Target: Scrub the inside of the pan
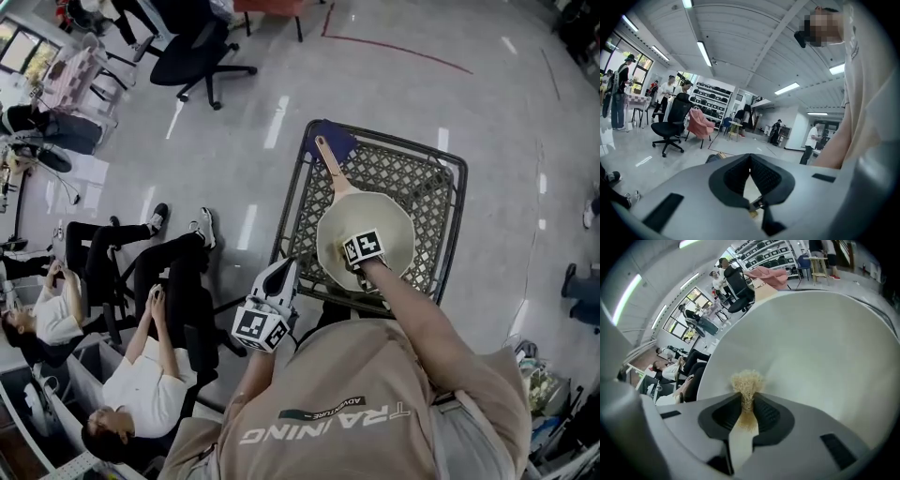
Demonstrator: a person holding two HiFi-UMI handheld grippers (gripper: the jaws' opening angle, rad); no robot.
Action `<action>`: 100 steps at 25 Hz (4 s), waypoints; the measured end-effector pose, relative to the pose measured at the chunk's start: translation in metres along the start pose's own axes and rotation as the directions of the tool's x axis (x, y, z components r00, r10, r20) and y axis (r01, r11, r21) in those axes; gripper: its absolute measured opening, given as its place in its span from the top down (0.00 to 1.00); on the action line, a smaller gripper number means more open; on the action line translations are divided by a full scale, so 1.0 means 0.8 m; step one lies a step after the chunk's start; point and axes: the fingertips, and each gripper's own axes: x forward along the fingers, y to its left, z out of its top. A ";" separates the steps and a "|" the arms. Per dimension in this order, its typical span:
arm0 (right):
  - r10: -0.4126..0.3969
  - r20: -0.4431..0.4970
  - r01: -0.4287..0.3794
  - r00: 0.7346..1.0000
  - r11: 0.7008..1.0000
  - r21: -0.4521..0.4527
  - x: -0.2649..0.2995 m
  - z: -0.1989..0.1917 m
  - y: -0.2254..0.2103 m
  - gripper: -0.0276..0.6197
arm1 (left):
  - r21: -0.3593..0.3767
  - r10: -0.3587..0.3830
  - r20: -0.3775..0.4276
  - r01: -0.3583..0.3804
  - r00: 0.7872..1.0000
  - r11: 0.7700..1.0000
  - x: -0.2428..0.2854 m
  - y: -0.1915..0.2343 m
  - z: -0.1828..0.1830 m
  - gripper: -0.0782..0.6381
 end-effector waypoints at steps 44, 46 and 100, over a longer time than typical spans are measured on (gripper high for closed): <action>-0.422 -0.149 0.362 0.894 0.878 -0.314 -0.047 -0.048 -0.128 0.82 | 0.065 -0.111 -0.029 0.112 0.993 0.992 0.002 -0.013 0.005 0.87; -0.393 -0.122 0.349 0.912 0.896 -0.273 -0.064 -0.041 -0.131 0.82 | 0.070 -0.124 -0.023 0.126 0.992 0.990 0.011 -0.016 0.005 0.87; -0.156 0.367 0.205 0.917 0.974 -0.100 -0.215 -0.201 -0.175 0.82 | 0.206 -0.224 -0.085 0.237 0.971 0.949 0.086 -0.137 0.001 0.87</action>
